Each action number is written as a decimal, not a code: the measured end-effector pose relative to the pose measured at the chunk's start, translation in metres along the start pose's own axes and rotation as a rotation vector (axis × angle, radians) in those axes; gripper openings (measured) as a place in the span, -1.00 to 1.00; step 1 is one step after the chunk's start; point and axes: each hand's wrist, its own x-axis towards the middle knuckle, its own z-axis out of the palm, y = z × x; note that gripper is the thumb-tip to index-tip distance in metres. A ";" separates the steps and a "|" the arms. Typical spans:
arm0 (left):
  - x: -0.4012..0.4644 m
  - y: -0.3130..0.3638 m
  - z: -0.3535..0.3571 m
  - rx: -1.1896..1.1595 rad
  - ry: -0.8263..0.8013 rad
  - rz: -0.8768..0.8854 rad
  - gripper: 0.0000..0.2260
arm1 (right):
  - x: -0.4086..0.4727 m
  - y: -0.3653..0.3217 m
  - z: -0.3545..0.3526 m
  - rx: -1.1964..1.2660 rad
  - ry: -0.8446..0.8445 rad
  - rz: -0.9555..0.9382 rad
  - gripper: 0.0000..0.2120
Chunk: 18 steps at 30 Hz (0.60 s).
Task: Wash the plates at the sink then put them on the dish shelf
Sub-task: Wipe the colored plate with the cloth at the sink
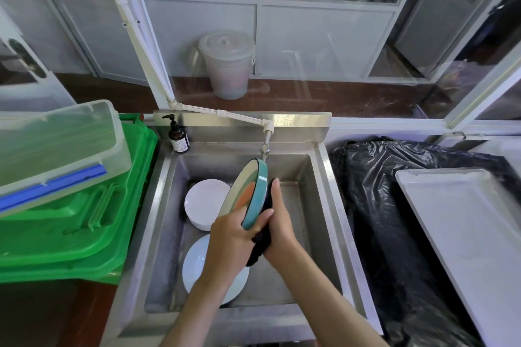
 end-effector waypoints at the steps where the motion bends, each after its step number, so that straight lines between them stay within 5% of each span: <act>1: -0.001 -0.002 -0.003 0.018 -0.031 0.033 -0.76 | -0.002 -0.004 -0.001 -0.002 -0.043 0.005 -0.26; 4: -0.001 -0.010 -0.012 0.095 -0.129 0.135 -0.67 | -0.007 -0.009 -0.005 -0.119 -0.088 -0.010 -0.40; 11: -0.017 -0.035 -0.010 0.170 -0.176 0.365 -0.60 | -0.008 0.014 -0.022 -0.166 0.110 -0.145 -0.70; 15: -0.007 -0.047 -0.017 0.081 -0.378 0.167 -0.55 | -0.015 0.028 -0.044 -0.125 0.187 -0.219 -0.68; 18: 0.015 -0.066 -0.012 0.038 -0.177 0.071 -0.65 | -0.025 0.029 -0.067 -0.112 0.225 -0.264 -0.75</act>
